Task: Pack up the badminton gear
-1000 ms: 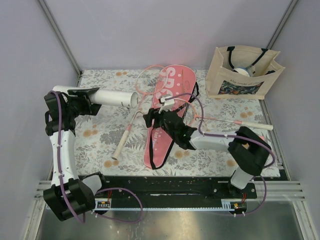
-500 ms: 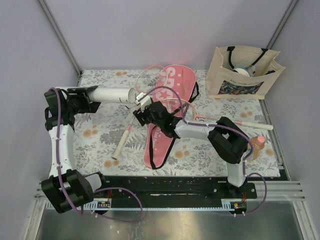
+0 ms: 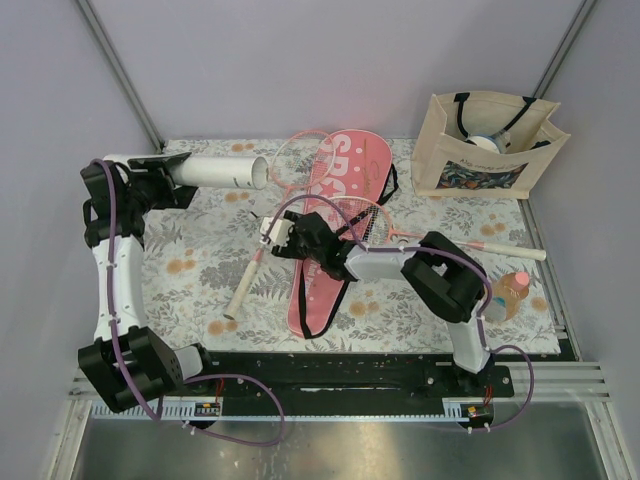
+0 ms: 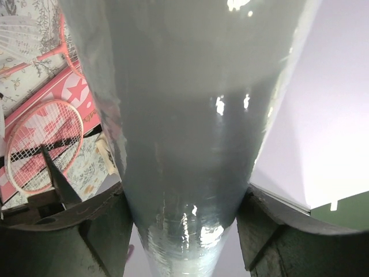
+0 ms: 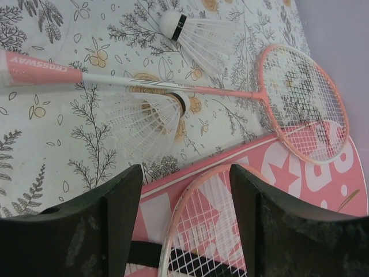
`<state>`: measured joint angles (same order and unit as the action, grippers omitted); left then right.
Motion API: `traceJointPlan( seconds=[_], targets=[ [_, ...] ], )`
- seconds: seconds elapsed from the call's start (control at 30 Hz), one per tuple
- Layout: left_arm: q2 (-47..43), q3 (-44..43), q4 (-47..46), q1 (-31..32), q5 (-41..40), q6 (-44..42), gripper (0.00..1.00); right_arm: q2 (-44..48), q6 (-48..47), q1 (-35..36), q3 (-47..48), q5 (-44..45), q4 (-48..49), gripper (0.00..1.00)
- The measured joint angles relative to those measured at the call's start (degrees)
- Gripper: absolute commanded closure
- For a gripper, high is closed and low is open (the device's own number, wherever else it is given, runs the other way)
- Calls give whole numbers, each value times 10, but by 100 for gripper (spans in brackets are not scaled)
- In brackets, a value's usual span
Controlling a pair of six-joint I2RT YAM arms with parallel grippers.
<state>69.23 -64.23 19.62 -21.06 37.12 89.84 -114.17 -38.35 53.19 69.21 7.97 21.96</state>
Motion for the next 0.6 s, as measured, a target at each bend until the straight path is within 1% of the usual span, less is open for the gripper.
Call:
traceJointPlan(
  seconds=[0.17, 0.27, 0.47, 0.6],
  targets=[
    [0, -15, 0, 0, 1, 0, 59, -45, -54, 0, 23, -21, 0, 32],
    [0, -17, 1, 0, 0, -1, 59, -61, -81, 0, 31, -25, 0, 35],
    [0, -17, 2, 0, -1, -2, 60, -81, -111, 0, 63, -29, 0, 37],
    [-7, -7, 0, 0, -1, -3, 59, -95, -123, 0, 83, -31, 0, 43]
  ],
)
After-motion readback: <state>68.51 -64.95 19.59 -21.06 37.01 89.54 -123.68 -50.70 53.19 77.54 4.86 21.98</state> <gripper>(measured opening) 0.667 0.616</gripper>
